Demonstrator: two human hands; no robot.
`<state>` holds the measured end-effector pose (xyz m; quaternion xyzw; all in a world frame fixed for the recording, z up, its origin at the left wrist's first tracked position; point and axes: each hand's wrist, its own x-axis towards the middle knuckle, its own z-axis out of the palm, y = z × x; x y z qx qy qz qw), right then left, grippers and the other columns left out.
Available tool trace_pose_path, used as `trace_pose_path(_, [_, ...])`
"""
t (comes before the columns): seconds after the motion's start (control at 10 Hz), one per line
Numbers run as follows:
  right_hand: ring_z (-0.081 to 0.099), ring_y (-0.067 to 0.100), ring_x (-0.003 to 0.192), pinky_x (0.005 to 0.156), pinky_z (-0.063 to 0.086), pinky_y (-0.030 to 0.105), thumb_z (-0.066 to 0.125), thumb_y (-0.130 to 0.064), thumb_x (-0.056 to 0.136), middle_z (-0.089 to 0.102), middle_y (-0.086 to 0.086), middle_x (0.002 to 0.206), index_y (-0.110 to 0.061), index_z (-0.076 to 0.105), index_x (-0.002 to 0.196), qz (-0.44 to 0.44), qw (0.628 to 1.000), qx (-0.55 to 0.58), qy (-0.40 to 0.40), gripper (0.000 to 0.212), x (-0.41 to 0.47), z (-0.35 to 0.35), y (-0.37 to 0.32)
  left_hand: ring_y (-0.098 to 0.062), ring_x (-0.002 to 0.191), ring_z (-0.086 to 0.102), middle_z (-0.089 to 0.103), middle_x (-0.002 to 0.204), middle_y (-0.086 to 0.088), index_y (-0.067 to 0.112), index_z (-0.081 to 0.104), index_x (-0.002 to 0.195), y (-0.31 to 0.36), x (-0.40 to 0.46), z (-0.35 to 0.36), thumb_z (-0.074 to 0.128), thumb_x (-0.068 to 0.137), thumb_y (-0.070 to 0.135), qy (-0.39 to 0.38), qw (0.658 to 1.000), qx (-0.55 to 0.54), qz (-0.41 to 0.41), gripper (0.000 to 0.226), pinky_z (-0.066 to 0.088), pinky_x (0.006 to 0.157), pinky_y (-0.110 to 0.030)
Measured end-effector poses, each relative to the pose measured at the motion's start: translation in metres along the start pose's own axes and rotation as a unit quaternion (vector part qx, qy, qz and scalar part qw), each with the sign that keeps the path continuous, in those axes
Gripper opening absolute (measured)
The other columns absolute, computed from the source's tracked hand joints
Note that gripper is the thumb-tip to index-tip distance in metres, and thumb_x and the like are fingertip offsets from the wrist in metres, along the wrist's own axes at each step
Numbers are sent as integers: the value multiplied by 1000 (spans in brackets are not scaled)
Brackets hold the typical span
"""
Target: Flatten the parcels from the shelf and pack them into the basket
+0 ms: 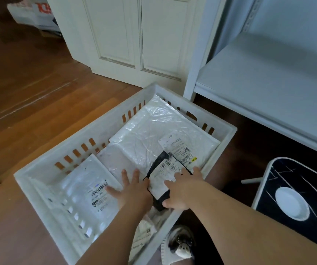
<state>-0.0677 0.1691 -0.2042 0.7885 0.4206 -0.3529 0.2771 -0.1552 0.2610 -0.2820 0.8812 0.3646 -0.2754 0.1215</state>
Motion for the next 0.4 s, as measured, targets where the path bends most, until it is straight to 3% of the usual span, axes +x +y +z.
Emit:
trace_pose_path(0.1, [-7, 34, 148, 115, -5, 60, 31, -59, 97, 4, 12, 162, -27, 4, 155, 1, 1000, -1, 10, 72, -1, 0, 0, -21, 147, -18, -8, 162, 5, 36, 26, 147, 10, 4, -18, 31, 99, 33, 115, 992, -48, 16, 48, 1, 108, -72])
trace_pose_path(0.2, [-8, 34, 148, 115, -6, 60, 28, -58, 98, 4, 12, 162, -26, 9, 155, 3, 1000, -3, 20, 69, -5, -1, 0, -23, 145, -25, -19, 160, 9, 48, -1, 149, 18, 3, -17, 23, 100, 53, 92, 989, -46, 109, 55, 4, 109, -71])
trace_pose_path(0.3, [-8, 33, 148, 115, -8, 60, 28, -57, 98, 7, 12, 162, -26, 16, 154, 2, 999, 8, 33, 65, -10, 0, 3, -27, 145, -23, -21, 159, 7, 50, -8, 147, 17, 6, -7, 33, 96, 60, 6, 992, 35, 125, 66, 7, 105, -74])
trace_pose_path(0.4, [-6, 32, 148, 115, -8, 60, 27, -57, 98, 9, 12, 161, -26, 16, 154, 2, 996, 22, 87, 65, -15, 0, 10, -29, 146, -20, -20, 160, 2, 46, -2, 150, 21, 6, -17, 39, 98, 51, 12, 990, 63, 124, 66, 11, 108, -71])
